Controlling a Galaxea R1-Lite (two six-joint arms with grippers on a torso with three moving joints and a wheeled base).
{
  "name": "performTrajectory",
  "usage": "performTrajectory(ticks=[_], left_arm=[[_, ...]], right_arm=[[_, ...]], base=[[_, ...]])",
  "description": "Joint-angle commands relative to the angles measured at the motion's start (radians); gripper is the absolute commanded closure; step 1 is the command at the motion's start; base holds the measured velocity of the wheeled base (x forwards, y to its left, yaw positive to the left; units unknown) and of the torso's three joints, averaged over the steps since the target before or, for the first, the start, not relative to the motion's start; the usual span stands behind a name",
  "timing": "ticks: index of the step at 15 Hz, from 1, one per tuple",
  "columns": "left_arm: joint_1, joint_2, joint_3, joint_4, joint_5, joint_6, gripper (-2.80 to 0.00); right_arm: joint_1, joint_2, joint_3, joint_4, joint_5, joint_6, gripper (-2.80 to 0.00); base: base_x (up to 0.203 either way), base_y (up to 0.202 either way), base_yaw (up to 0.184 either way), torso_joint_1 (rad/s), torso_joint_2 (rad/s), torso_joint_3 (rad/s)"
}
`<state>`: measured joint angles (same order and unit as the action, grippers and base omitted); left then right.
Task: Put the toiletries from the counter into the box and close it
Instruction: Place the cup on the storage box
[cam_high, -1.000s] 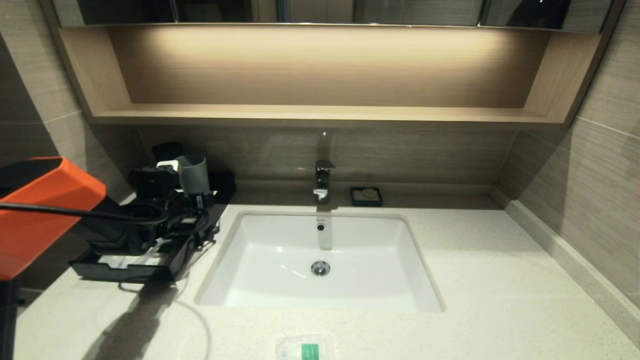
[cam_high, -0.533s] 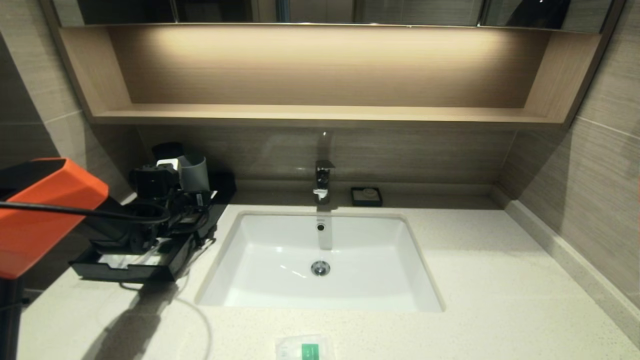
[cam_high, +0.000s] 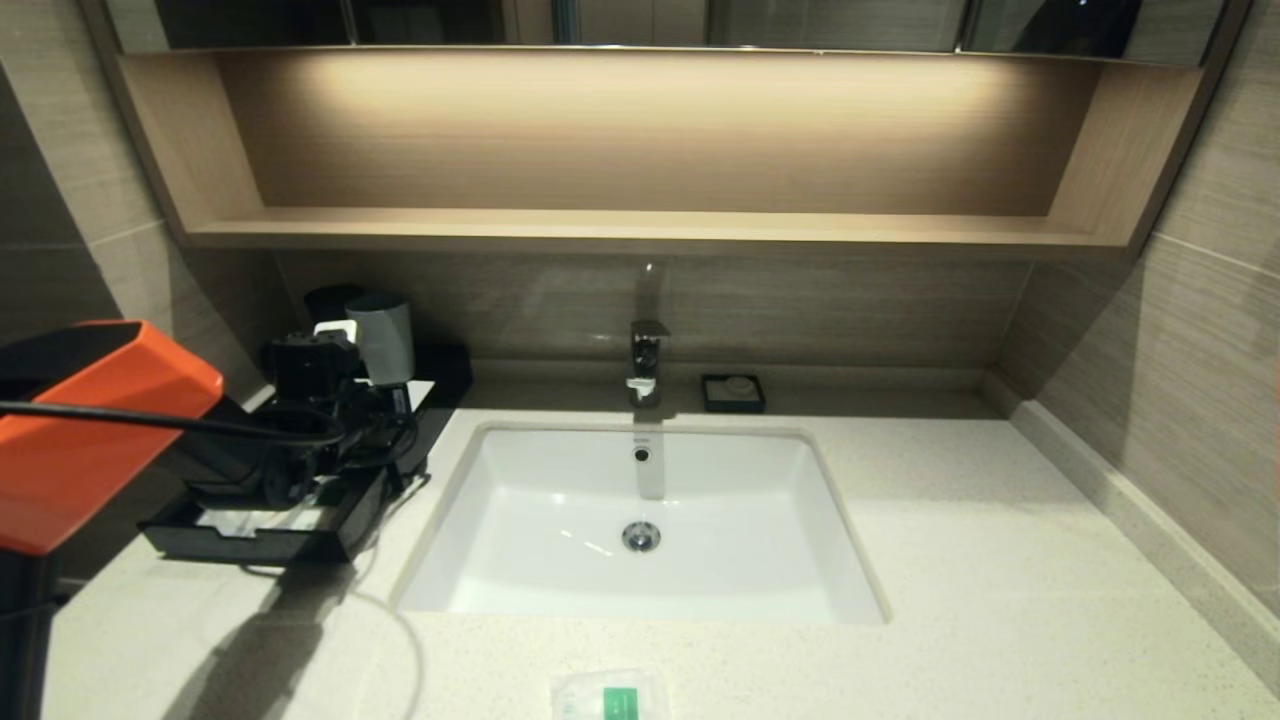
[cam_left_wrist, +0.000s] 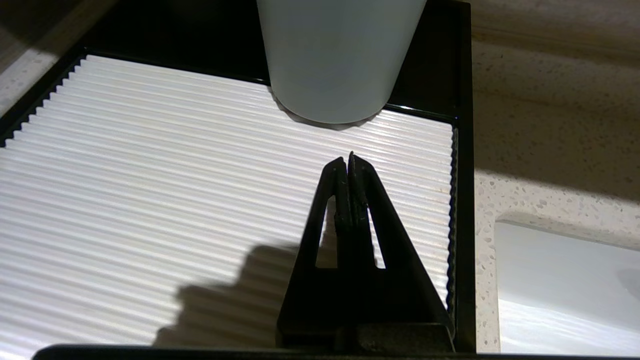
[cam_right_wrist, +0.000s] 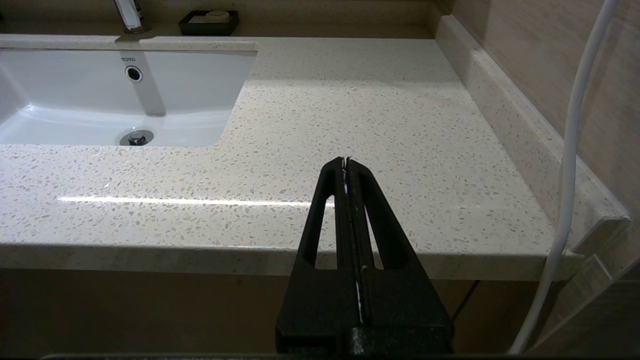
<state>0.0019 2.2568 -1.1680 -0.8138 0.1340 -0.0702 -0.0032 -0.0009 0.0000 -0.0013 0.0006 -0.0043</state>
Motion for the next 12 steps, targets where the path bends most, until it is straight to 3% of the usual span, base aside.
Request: performTrajectory(ticks=[1, 12], left_arm=[[0.001, 0.003, -0.007, -0.005, 0.001, -0.002, 0.0], [-0.002, -0.069, 0.079, -0.036, -0.001, -0.01, 0.0]], right_arm=[[0.0, 0.001, 0.002, 0.0, 0.001, 0.0, 0.0], [0.0, 0.001, 0.002, 0.0, -0.001, 0.0, 0.0]], base=[[0.0, 0.0, 0.0, 0.0, 0.0, 0.0], [0.0, 0.0, 0.0, 0.0, 0.0, 0.0]])
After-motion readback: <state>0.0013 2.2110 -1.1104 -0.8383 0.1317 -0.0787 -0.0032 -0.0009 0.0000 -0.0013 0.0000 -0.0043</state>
